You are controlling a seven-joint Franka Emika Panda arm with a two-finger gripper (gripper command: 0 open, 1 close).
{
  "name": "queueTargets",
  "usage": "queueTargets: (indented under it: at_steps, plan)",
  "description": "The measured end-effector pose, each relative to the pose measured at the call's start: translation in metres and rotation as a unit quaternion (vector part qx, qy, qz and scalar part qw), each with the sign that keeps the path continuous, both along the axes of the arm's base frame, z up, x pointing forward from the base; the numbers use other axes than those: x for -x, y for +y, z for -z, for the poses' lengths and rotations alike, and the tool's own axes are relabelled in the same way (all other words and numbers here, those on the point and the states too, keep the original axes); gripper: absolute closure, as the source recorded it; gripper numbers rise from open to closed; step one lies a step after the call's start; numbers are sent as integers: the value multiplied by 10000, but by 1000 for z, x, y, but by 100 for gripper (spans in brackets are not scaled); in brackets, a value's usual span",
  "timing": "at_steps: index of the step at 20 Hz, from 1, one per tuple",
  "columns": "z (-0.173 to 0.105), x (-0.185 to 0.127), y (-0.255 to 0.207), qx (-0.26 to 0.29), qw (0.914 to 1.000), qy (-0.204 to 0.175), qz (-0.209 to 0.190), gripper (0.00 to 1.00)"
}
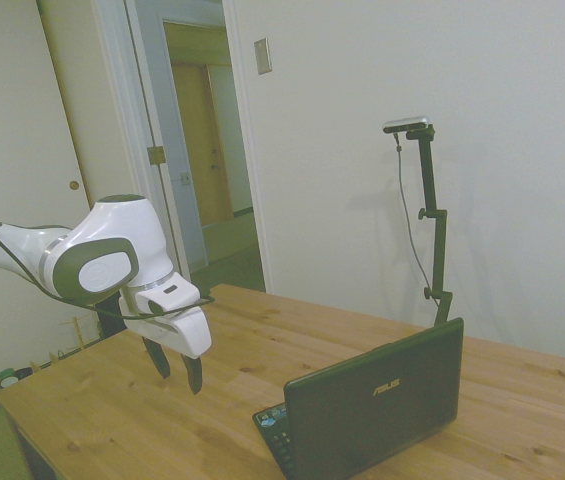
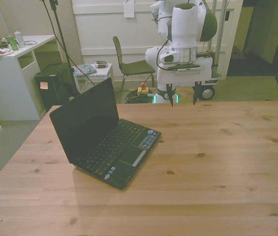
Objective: Close the laptop
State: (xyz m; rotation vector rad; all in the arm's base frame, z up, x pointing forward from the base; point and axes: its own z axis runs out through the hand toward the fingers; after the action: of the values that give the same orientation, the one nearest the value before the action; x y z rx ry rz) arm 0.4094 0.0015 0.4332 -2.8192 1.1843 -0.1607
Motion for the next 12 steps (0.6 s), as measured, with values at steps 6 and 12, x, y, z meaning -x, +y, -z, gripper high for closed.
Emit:
queueTargets:
  at_steps: [6,12]
  plan:
    - [-4,9,0,-24,10000,64,39,0]
    - [-19,45,-42,-234,9976,79,642,0]
